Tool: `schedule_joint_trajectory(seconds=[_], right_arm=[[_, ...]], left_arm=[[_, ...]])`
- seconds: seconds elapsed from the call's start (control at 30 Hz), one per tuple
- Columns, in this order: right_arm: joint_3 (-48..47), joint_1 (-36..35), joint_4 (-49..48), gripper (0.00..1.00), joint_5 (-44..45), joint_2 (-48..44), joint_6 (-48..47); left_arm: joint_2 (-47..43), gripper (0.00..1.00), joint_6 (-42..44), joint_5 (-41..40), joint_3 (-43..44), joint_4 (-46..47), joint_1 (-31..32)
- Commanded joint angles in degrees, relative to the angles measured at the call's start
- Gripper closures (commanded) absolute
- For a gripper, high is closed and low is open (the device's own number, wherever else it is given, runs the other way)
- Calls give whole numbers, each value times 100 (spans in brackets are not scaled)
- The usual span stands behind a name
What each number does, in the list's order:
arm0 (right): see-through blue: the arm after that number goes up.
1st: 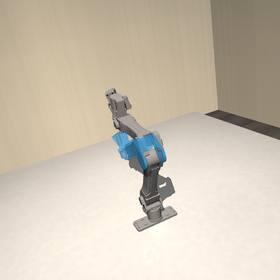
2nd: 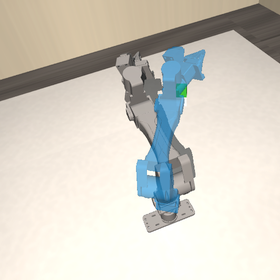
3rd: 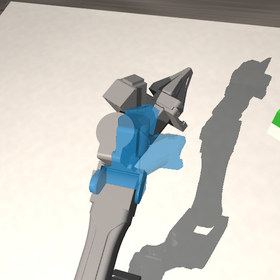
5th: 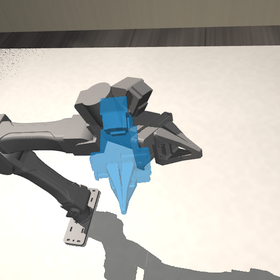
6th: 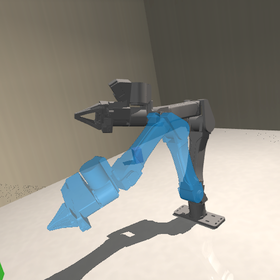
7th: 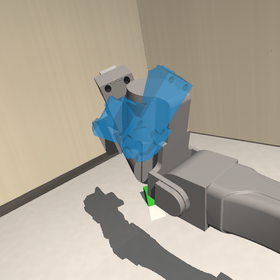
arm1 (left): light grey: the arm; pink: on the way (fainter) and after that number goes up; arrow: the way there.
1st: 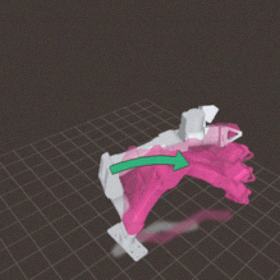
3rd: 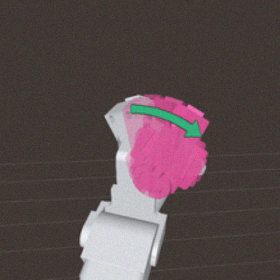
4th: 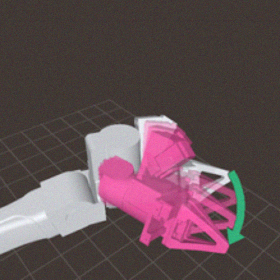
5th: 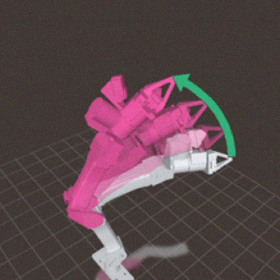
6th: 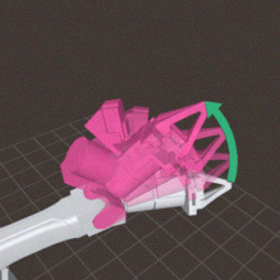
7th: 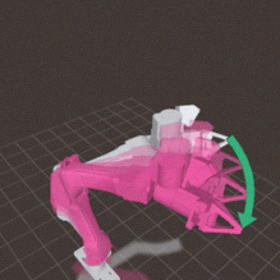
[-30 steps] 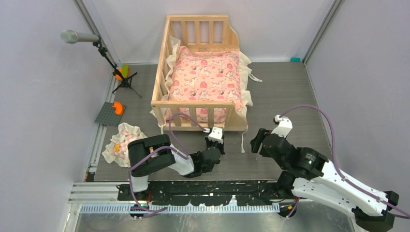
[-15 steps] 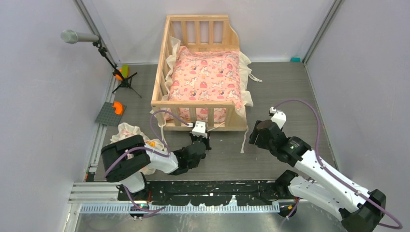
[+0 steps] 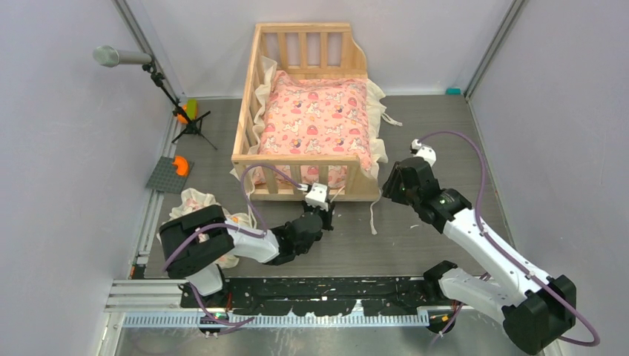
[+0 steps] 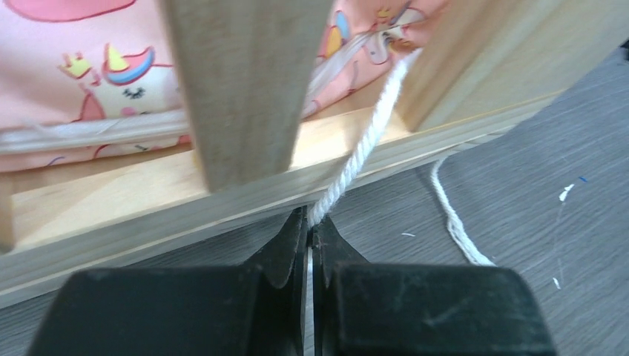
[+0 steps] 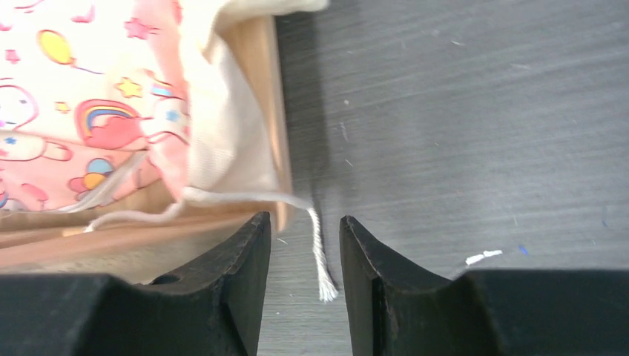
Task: Set up the pet bed
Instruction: Adjust the bed frame at the center of the board.
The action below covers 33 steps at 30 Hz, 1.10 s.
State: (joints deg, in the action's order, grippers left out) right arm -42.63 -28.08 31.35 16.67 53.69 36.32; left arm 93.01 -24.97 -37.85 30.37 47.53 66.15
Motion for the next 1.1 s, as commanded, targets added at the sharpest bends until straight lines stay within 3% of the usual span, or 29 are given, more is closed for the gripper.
schedule_joint_trajectory(seconds=[0.0,0.33,0.43,0.6,0.73,0.9,1.07], right_arm=[[-360,23,-511,57,-563,301,-555],[-106,-10,-1034,64,-2364,496,-876],[-88,-226,-1107,66,-2551,487,-861],[-220,-1148,-946,66,-1937,552,-857],[-225,-1489,-901,66,-1728,451,-723],[-99,-1483,-206,46,-255,160,-565],[438,-1459,-572,42,-489,133,-807]], left_arm=[[-29,100,210,15,237,183,193],[-358,100,181,-186,-38,136,375],[-576,100,149,-294,-178,13,401],[-1001,100,137,-441,-338,-262,413],[-1396,100,59,-621,-512,-562,463],[-1939,100,-104,-634,-680,-1167,503],[-2216,100,-174,-582,-751,-1515,538]])
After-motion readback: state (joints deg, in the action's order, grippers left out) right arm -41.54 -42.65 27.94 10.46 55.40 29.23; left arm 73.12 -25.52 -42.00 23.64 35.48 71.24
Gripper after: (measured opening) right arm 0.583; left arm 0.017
